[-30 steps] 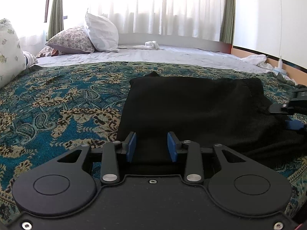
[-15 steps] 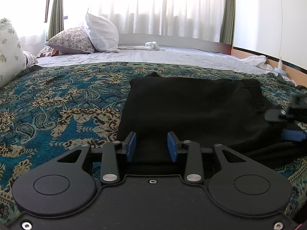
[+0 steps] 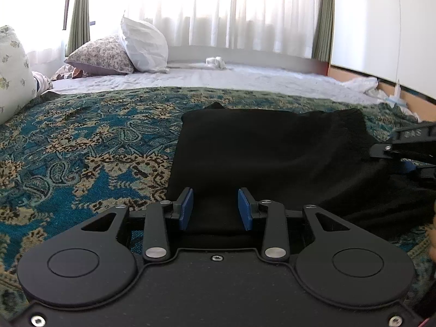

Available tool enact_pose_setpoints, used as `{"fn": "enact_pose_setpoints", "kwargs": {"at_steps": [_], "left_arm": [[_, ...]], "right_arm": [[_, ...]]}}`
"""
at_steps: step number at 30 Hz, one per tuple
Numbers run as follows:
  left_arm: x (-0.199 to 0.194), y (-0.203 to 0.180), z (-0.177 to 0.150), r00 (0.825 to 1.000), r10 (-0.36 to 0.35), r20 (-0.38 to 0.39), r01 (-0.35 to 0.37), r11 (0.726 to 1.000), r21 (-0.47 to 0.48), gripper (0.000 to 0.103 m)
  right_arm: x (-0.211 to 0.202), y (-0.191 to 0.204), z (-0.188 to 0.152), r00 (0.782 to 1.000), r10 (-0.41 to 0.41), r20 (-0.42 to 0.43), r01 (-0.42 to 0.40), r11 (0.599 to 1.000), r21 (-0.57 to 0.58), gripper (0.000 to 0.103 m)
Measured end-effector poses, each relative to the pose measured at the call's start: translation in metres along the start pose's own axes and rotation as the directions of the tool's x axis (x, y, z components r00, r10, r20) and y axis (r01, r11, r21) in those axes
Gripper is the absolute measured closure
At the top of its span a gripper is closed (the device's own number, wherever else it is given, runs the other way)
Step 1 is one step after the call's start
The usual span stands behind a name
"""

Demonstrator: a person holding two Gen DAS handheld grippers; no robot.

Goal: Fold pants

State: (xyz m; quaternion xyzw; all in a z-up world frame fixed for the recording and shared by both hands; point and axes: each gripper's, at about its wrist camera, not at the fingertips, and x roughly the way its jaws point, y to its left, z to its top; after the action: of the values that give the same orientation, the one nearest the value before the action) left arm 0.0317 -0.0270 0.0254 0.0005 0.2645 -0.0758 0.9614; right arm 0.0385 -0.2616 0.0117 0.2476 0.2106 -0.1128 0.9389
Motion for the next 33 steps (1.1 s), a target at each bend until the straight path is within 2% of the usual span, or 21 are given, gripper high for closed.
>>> {"fn": "enact_pose_setpoints", "kwargs": {"at_steps": [5,8,10,16,17,18,19,21,24,27,30,32,33], "left_arm": [[-0.012,-0.013,0.006,1.000,-0.020,-0.006,0.020,0.997,0.075,0.071],[-0.005,-0.015,-0.002,0.999,-0.024,-0.030,0.027,0.996,0.081,0.071],[-0.007,-0.016,-0.004,1.000,-0.022,-0.020,0.024,0.996,0.086,0.071],[-0.011,-0.012,-0.003,0.999,-0.019,-0.032,0.022,0.996,0.084,0.070],[-0.013,-0.012,-0.003,0.999,-0.021,-0.031,0.023,0.996,0.087,0.070],[-0.016,-0.011,-0.003,0.999,-0.023,-0.031,0.026,0.996,0.091,0.070],[-0.018,-0.011,-0.004,0.999,-0.024,-0.029,0.027,0.995,0.096,0.070],[-0.022,-0.011,-0.005,0.999,-0.022,-0.023,0.025,0.994,0.109,0.070],[-0.031,-0.012,-0.001,0.999,-0.031,-0.036,0.034,0.993,0.111,0.072],[-0.044,-0.005,0.019,0.991,-0.128,-0.040,0.131,0.987,0.093,0.071],[-0.046,0.000,0.049,0.988,-0.154,-0.003,0.153,0.980,0.126,0.071],[-0.037,0.002,0.068,0.986,-0.164,0.017,0.160,0.978,0.136,0.075],[-0.026,0.002,0.077,0.986,-0.167,0.011,0.164,0.977,0.137,0.081]], "right_arm": [[-0.035,0.004,-0.010,0.984,-0.083,0.155,0.107,0.982,-0.155,0.074],[-0.027,-0.008,-0.011,0.983,-0.136,0.122,0.157,0.972,-0.177,0.073],[-0.022,-0.020,-0.012,0.988,-0.132,0.077,0.142,0.980,-0.138,0.069],[-0.030,-0.023,-0.014,0.988,-0.108,0.107,0.125,0.977,-0.175,0.065],[-0.034,-0.023,-0.015,0.987,-0.104,0.122,0.125,0.976,-0.180,0.062],[-0.037,-0.023,-0.014,0.984,-0.111,0.137,0.136,0.972,-0.192,0.048],[-0.037,-0.023,-0.015,0.980,-0.128,0.149,0.159,0.963,-0.218,0.040],[-0.030,-0.025,-0.014,0.977,-0.172,0.124,0.199,0.945,-0.259,0.031],[-0.042,-0.031,-0.008,0.979,-0.146,0.142,0.177,0.955,-0.240,0.025],[-0.061,-0.022,-0.003,0.960,-0.154,0.235,0.219,0.934,-0.282,0.017],[-0.072,-0.007,0.003,0.951,-0.123,0.285,0.215,0.922,-0.321,0.012],[-0.072,0.008,0.003,0.963,-0.055,0.265,0.148,0.926,-0.348,0.012],[-0.068,0.017,0.001,0.973,-0.016,0.232,0.103,0.923,-0.371,0.025]]}}
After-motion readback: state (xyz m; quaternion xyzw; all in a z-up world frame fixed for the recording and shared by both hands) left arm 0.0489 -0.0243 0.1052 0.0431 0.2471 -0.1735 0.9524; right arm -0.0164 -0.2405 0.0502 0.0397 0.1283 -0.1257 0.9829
